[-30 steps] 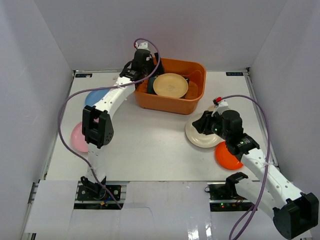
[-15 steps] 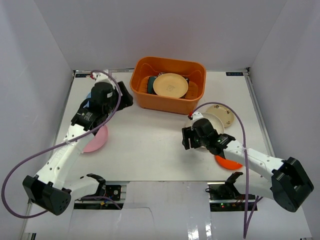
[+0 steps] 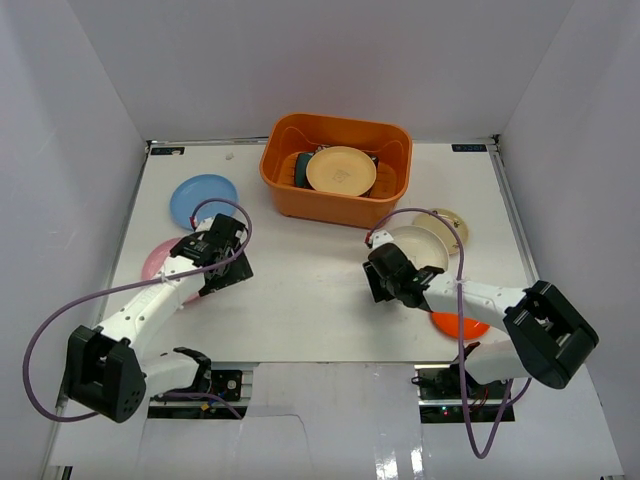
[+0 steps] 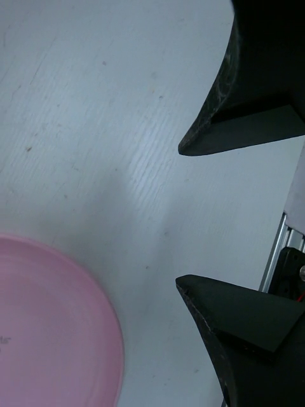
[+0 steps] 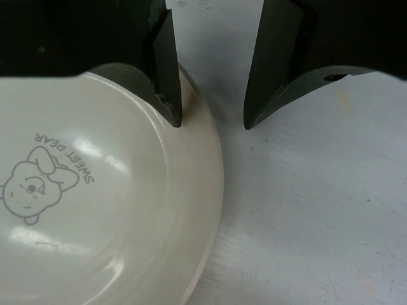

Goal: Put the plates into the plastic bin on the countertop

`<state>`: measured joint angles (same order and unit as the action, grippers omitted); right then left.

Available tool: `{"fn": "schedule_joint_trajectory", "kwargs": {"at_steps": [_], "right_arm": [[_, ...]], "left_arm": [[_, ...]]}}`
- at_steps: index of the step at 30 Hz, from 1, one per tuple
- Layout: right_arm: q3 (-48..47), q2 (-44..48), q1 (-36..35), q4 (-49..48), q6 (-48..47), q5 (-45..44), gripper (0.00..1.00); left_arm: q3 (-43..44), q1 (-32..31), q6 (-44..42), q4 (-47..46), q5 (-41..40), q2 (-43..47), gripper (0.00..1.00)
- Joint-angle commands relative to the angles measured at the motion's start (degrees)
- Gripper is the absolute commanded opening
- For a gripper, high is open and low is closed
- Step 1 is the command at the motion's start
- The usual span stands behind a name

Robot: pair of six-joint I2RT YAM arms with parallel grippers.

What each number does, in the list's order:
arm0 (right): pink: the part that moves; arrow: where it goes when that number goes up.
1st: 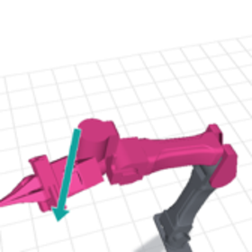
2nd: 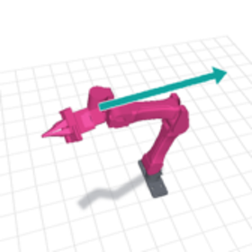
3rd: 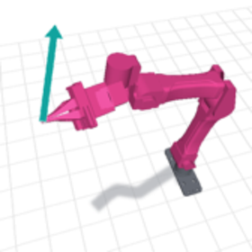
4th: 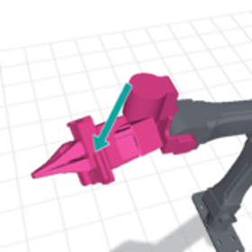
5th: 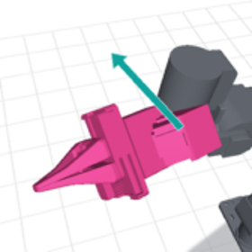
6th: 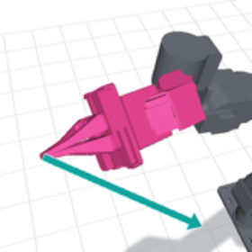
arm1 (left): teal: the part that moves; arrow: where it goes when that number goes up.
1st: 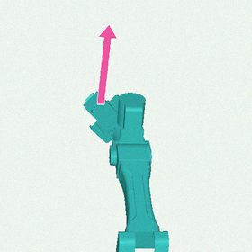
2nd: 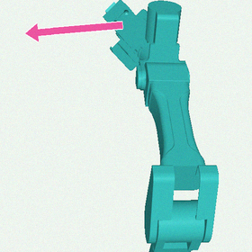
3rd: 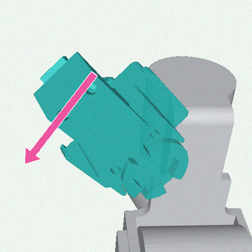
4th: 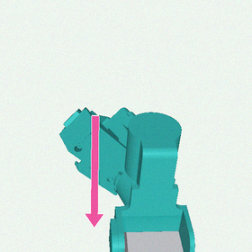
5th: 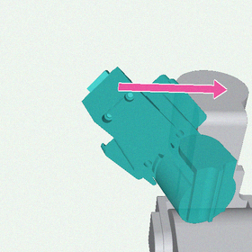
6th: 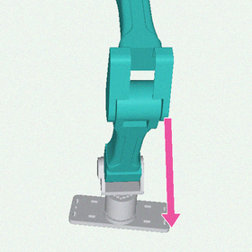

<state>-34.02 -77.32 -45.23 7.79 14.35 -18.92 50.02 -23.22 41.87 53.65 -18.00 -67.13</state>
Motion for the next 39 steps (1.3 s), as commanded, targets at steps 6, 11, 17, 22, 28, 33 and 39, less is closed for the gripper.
{"fn": "schedule_joint_trajectory", "kwargs": {"at_steps": [6,11,17,22,28,33,39], "right_arm": [[-1.1,-1.7,-2.2,-2.9,-1.0,-3.3,0.33],[-2.2,-0.1,-3.6,-0.9,-1.5,-4.5,0.12],[-4.6,6.5,-7.1,2.3,-0.6,-5.6,0.08],[-8.2,10.3,-8.7,5.3,-1.2,-7.0,0.08],[-12.9,15.8,-10.3,7.6,-2.9,-3.8,0.08],[-19.6,19.4,-10.9,6.0,-3.6,1.7,0.08],[-29.4,16.2,-11.0,4.8,-5.6,2.7,0.08]], "left_arm": [[-2.4,1.6,2.3,-6.8,-14.0,-2.8,0.85],[-0.2,1.7,-2.8,-8.8,-19.1,-4.6,0.86],[0.7,2.5,-4.5,-12.6,-20.0,-12.9,0.85],[2.3,5.6,-6.9,-15.6,-18.3,-18.7,0.82],[3.3,8.9,-9.3,-19.3,-15.5,-22.5,0.71],[3.0,9.2,-10.1,-19.7,-12.0,-24.6,0.54],[1.0,9.2,-10.7,-20.1,-8.2,-22.9,0.05]]}}
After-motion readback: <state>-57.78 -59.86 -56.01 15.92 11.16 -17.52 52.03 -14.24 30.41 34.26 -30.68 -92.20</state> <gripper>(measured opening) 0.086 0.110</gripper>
